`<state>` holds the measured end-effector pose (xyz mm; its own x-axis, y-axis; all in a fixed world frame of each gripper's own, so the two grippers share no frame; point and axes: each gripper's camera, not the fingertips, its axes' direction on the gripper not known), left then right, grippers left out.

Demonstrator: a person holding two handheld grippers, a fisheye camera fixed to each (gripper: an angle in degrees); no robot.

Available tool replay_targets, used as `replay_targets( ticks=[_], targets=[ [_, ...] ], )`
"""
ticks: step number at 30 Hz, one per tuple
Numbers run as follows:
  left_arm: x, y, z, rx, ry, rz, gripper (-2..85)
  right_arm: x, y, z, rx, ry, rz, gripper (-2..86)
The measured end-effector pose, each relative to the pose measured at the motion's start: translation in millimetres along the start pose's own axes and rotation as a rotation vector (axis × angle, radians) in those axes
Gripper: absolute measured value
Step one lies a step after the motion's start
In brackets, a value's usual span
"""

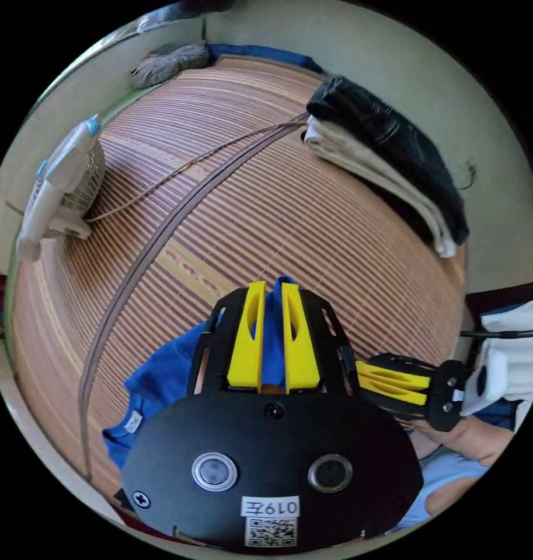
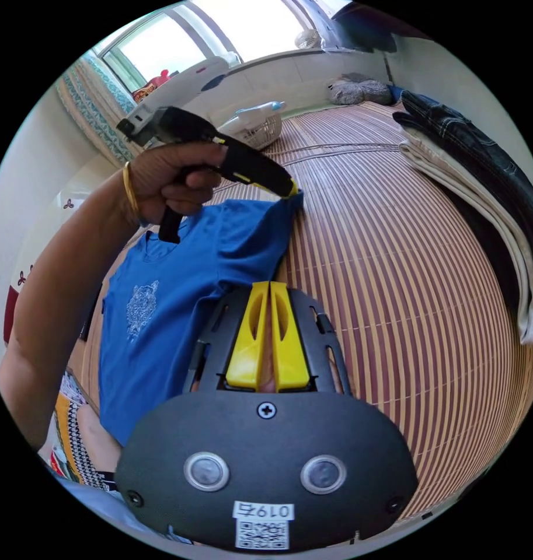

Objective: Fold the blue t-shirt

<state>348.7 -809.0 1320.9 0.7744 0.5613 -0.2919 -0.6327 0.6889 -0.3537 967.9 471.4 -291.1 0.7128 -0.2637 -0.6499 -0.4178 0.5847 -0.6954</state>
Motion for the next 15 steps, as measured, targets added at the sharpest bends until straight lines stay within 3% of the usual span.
replay_targets(
  ticks=[7, 9, 15],
  targets=[
    [-11, -10, 8, 0.011, 0.440, -0.117, 2.0, -3, -2, 1, -0.014, 0.027, -0.028, -0.7],
    [-5, -12, 4, 0.020, 0.426, -0.118, 2.5, -1, -3, 2, -0.014, 0.022, -0.025, -0.7],
    [5, -3, -7, 0.056, 0.169, -0.196, 1.4, 7, -4, -2, -0.021, -0.001, -0.004, -0.6]
  ],
)
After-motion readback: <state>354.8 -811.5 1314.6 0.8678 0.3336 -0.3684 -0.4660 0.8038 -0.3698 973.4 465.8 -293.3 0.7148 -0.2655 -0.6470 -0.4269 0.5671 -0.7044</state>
